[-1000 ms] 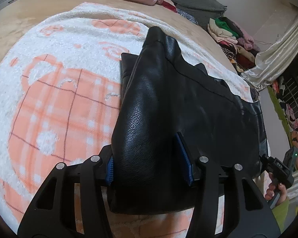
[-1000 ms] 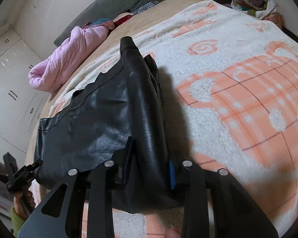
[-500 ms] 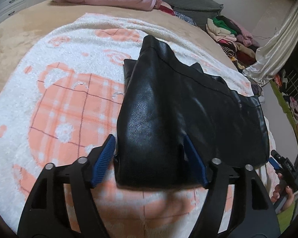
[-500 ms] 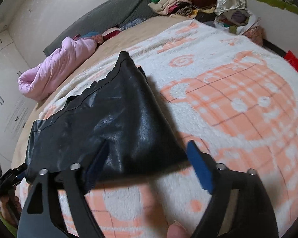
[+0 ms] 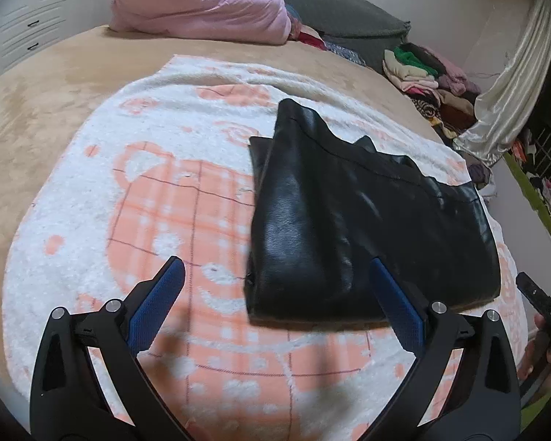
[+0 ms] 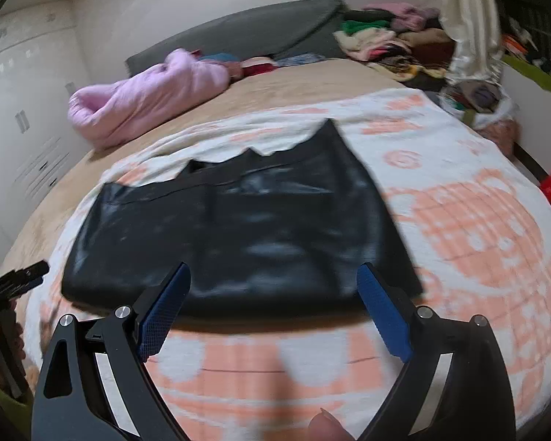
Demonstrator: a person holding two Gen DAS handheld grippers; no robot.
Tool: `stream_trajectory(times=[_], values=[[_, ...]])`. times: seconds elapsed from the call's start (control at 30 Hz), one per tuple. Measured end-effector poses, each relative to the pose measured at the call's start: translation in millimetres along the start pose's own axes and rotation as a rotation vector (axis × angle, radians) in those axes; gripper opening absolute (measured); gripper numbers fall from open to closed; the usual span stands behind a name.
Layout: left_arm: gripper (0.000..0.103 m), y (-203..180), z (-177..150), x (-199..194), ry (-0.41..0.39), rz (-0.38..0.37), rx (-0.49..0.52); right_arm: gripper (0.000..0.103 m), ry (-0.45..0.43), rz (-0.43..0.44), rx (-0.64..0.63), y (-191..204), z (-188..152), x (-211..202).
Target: Fold large clothes
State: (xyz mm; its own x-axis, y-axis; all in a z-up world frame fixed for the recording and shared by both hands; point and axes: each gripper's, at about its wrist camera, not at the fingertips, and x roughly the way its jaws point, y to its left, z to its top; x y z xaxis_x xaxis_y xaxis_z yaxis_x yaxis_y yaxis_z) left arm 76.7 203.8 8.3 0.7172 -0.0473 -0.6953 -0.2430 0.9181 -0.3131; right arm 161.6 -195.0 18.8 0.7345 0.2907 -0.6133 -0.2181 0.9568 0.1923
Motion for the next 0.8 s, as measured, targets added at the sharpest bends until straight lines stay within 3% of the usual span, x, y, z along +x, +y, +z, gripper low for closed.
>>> stream_trajectory(times=[0.3, 0.63, 0.8], values=[[0.093, 24.8, -3.0, -10.1, -0.017, 0.017, -0.039, 0.091, 0.039, 0.046, -0.121, 67.3, 0.8, 21.0], [0.093, 54.8, -5.3, -12.6, -0.014, 0.025, -0.097, 0.091, 0.069, 0.049, -0.18, 104.2, 0.1, 43.0], [0.093, 45.1, 1.4, 2.9, 0.015, -0.055, -0.117, 0.062, 0.086, 0.009, -0.175, 104.2, 2.4, 58.2]])
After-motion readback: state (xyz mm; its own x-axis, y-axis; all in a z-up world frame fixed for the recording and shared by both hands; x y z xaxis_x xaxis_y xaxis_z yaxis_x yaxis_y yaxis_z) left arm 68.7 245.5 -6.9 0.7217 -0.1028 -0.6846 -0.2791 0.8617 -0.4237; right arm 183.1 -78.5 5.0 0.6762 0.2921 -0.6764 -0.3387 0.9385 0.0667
